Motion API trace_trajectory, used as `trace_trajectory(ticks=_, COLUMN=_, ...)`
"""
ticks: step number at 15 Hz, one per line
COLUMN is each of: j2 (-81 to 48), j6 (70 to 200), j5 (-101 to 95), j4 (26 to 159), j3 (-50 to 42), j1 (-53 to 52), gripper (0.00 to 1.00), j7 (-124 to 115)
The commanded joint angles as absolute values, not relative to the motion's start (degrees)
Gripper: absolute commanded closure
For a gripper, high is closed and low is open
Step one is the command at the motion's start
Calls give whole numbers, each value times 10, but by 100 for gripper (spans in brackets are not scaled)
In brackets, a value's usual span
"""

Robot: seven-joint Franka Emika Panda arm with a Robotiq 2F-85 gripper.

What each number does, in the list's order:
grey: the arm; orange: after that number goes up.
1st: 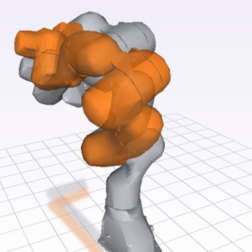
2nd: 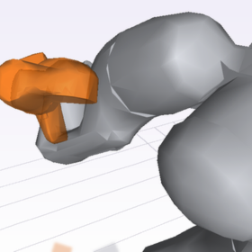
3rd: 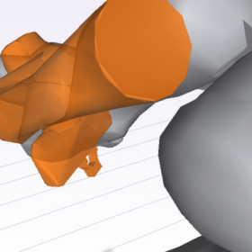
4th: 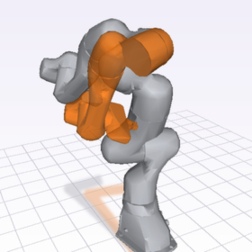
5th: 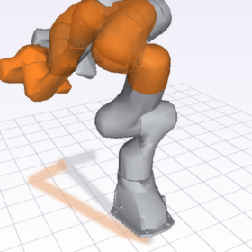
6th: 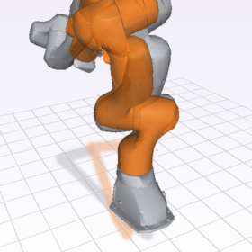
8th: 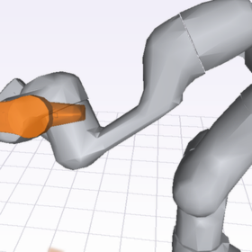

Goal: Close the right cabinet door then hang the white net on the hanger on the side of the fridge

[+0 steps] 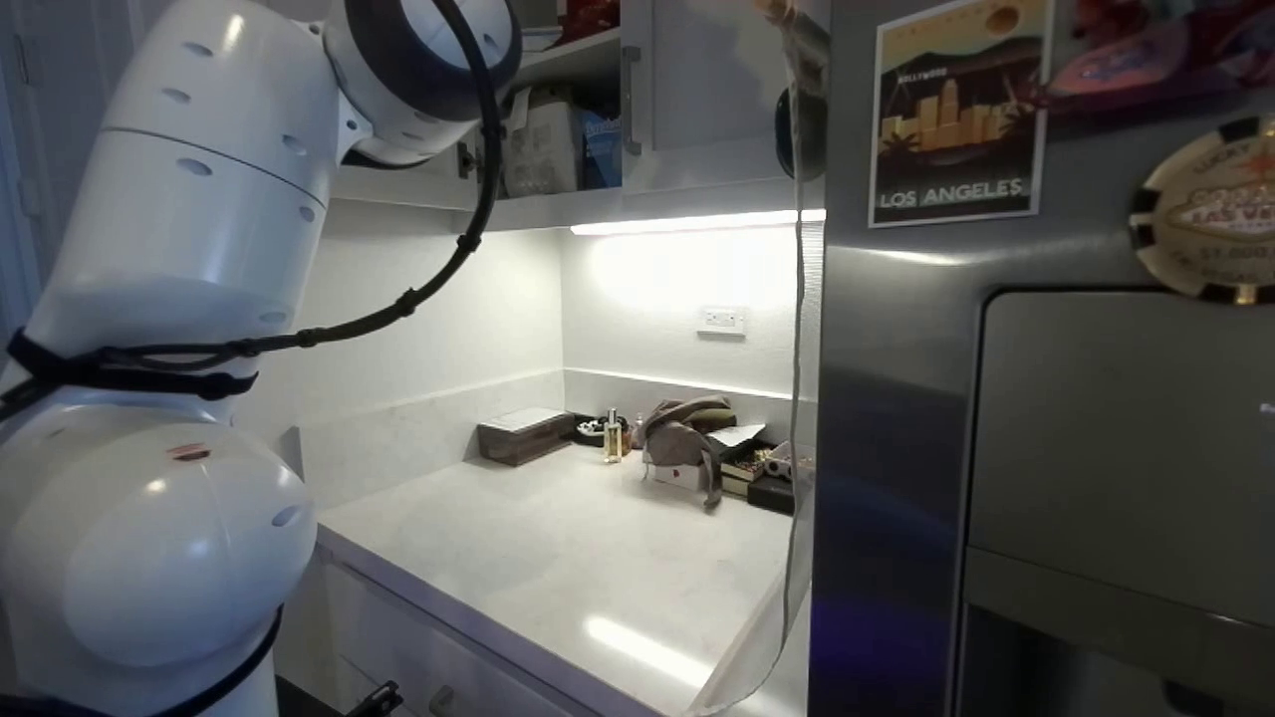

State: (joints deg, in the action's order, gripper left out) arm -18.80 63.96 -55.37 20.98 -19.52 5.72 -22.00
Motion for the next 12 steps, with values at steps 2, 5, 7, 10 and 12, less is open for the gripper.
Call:
trace_trajectory(ticks=2, j2=-188, j6=660, j5=-553, j4=210, j3=-195, j1=71, gripper=100, j7=-234)
trace_trajectory(ticks=5, j2=-191, j6=660, j5=-553, j4=210, j3=-195, j1=71, gripper=100, j7=-234)
trace_trajectory(ticks=7, j2=-191, j6=658, j5=-554, j4=210, j3=-195, j1=70, gripper=100, j7=-234)
trace_trajectory(ticks=10, j2=-187, j6=656, j5=-554, j4=210, j3=-194, j1=67, gripper=100, j7=-229)
trace_trajectory(ticks=12, j2=-185, j6=654, j5=-556, j4=210, j3=-194, j1=64, gripper=100, j7=-226)
